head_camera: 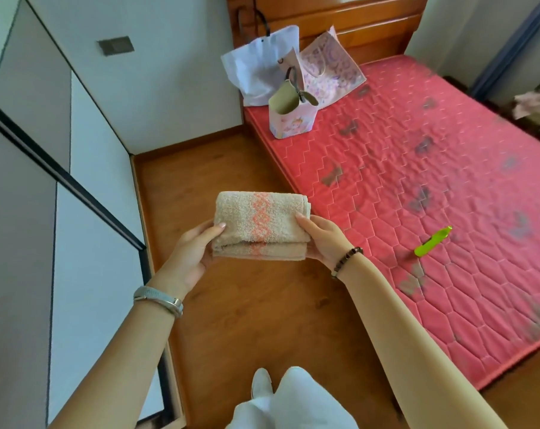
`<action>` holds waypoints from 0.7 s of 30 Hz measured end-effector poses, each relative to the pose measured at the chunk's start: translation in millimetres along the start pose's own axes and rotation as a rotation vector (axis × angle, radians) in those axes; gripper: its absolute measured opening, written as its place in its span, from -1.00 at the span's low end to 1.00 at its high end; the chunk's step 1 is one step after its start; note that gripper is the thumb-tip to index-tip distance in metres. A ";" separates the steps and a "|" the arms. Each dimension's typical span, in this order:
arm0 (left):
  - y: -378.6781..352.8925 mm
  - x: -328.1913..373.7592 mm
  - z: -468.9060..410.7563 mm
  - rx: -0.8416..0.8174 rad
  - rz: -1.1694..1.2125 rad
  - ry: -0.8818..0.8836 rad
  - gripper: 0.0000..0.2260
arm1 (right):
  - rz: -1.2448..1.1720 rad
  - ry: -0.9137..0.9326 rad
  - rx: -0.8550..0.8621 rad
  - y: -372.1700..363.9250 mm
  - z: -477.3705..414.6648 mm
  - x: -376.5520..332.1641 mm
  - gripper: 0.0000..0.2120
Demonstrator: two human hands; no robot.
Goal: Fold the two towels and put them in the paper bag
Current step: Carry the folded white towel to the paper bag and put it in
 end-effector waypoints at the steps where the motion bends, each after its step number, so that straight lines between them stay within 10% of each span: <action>1: 1.5 4.2 -8.1 -0.011 -0.004 0.002 -0.79 | -0.004 0.001 0.011 -1.3 -6.3 -4.0 -0.78; 21: 1.3 110.3 -197.7 -0.069 0.006 -0.001 -0.82 | 0.128 0.109 0.156 -16.2 -195.7 -103.9 -0.81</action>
Point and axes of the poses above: each hand's wrist, its own z-axis away from the middle knuckle, its own y-axis out of the back of the hand, x = y × z, the point moved 4 cm from there along -z, towards the middle knuckle, and after that the axes turned 1 degree about y, right-handed, at the moved point
